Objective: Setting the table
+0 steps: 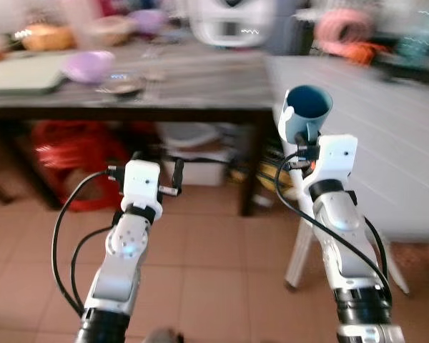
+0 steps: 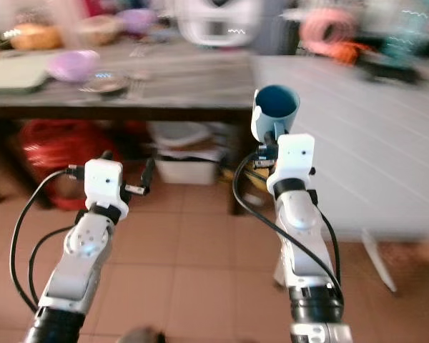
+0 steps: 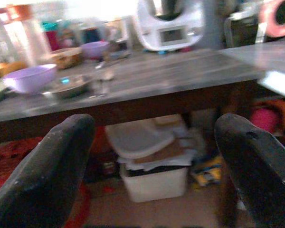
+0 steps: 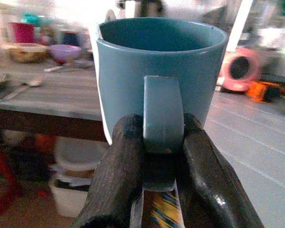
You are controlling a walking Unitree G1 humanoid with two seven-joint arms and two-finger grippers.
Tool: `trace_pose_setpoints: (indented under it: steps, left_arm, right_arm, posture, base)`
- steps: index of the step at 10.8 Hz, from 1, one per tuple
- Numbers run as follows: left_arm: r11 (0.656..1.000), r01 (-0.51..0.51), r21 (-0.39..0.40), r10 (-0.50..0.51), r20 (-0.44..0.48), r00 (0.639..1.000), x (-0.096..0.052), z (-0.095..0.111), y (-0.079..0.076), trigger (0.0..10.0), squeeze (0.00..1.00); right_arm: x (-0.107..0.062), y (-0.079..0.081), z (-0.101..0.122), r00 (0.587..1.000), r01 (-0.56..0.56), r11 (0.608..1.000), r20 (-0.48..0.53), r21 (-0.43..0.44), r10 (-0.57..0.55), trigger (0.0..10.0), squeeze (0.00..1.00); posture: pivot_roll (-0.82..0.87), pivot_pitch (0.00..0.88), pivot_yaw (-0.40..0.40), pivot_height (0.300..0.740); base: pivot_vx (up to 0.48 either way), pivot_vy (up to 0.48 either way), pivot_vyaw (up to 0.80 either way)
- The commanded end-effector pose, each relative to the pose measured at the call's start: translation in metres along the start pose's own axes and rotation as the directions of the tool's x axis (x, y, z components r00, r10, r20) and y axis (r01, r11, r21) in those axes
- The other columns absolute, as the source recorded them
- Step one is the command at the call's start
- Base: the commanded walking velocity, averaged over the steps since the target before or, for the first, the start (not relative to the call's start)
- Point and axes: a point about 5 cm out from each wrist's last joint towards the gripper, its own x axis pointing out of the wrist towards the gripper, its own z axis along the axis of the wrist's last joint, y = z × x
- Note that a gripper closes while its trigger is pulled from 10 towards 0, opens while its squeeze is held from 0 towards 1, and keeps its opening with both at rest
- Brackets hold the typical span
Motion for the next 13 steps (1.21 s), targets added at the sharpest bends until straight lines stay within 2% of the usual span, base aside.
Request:
trace_pose_setpoints:
  steps: [1,6,10,13]
  left_arm:
    - [1.0,-0.009,0.01,0.009,0.01,1.0,0.001,0.003,0.003,10.0,0.0]
    - [1.0,-0.019,-0.004,0.019,0.009,1.0,0.001,0.002,0.003,10.0,0.0]
    - [0.999,-0.028,-0.024,0.028,0.003,1.0,0.003,0.002,0.003,10.0,0.0]
    - [1.0,-0.024,-0.016,0.024,0.007,1.0,0.004,0.002,0.002,10.0,0.0]
  right_arm:
    - [0.004,0.006,0.007,0.999,-0.025,1.0,0.028,-0.004,0.025,10.0,0.0]
    - [0.004,0.014,0.006,0.998,-0.058,0.998,0.033,-0.016,0.059,10.0,0.0]
    - [0.006,0.011,0.007,0.998,-0.05,0.999,0.039,-0.02,0.051,10.0,0.0]
    - [0.002,0.018,0.005,0.998,-0.057,0.998,0.034,-0.001,0.057,10.0,0.0]
  posture:
    - [0.02,0.0,0.013,0.74]
    - [0.03,0.0,0.0,0.74]
    - [0.03,0.0,0.001,0.74]
    - [0.03,0.0,0.001,0.74]
  base:
    - [0.472,0.0,0.0]
    - [0.47,0.0,0.0]
    - [0.314,0.358,0.0]
    - [0.274,0.394,0.0]
